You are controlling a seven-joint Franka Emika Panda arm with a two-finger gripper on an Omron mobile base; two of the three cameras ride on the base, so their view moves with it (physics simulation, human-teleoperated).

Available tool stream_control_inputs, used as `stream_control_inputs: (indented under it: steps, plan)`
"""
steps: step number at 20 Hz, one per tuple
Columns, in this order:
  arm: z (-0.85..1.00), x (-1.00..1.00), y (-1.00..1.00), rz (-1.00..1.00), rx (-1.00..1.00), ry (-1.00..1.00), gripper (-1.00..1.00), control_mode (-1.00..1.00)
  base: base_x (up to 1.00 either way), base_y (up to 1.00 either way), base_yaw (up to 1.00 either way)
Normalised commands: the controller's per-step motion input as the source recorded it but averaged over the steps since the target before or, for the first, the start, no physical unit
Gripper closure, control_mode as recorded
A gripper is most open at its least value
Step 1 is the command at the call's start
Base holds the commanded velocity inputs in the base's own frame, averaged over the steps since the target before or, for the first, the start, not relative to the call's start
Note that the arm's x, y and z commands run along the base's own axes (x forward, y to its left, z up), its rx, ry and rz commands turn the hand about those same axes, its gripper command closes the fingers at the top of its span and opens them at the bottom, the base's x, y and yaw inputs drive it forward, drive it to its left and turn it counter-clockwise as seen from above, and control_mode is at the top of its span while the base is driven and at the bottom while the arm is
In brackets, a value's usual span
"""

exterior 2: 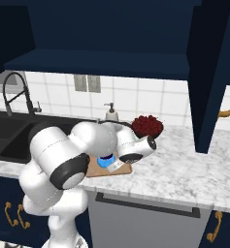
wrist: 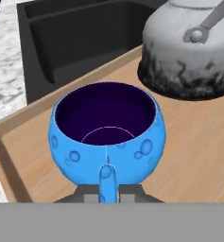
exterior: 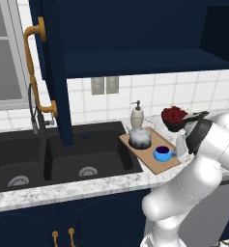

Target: Pick the kettle from the counter and place it on the tray. Then pick the mug from the cabinet and place it on the tray. Then close the cabinet doors.

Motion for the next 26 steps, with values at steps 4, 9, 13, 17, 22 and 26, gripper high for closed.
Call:
stream_control_inputs:
  steps: [4, 9, 13, 17, 22, 26]
  plan:
    - [-0.04, 0.01, 0.04, 0.00, 0.00, -0.01, -1.00, -1.00, 0.00, 0.00, 0.00]
    - [0.04, -0.03, 0.02, 0.00, 0.00, 0.00, -1.00, -1.00, 0.00, 0.00, 0.00]
    - [0.27, -0.19, 0.00, 0.00, 0.00, -0.03, -1.00, -1.00, 0.00, 0.00, 0.00]
    - [0.45, -0.33, 0.00, 0.00, 0.00, -0.11, -1.00, -1.00, 0.00, 0.00, 0.00]
    - [0.48, -0.50, 0.07, 0.00, 0.00, -0.07, -1.00, -1.00, 0.00, 0.00, 0.00]
    - [0.36, -0.27, 0.22, 0.00, 0.00, -0.06, -1.00, -1.00, 0.00, 0.00, 0.00]
